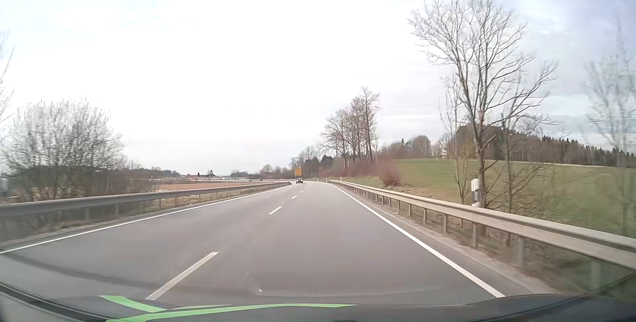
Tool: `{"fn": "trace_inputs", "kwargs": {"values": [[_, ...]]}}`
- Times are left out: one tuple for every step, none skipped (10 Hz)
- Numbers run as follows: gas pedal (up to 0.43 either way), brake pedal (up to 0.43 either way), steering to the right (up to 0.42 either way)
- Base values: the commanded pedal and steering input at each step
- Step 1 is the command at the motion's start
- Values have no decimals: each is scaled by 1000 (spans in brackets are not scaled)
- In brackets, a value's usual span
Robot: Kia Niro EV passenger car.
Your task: Follow the waypoints while adhering to traffic rules and regulations
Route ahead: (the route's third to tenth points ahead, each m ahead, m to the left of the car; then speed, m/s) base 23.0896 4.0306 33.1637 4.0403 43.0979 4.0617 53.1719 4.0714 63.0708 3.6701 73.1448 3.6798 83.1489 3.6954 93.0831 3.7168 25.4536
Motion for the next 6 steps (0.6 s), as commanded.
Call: {"fn": "trace_inputs", "kwargs": {"values": [[280, 0, 3], [280, 0, 3], [280, 0, 3], [280, 0, 3], [280, 0, 3], [280, 0, 3]]}}
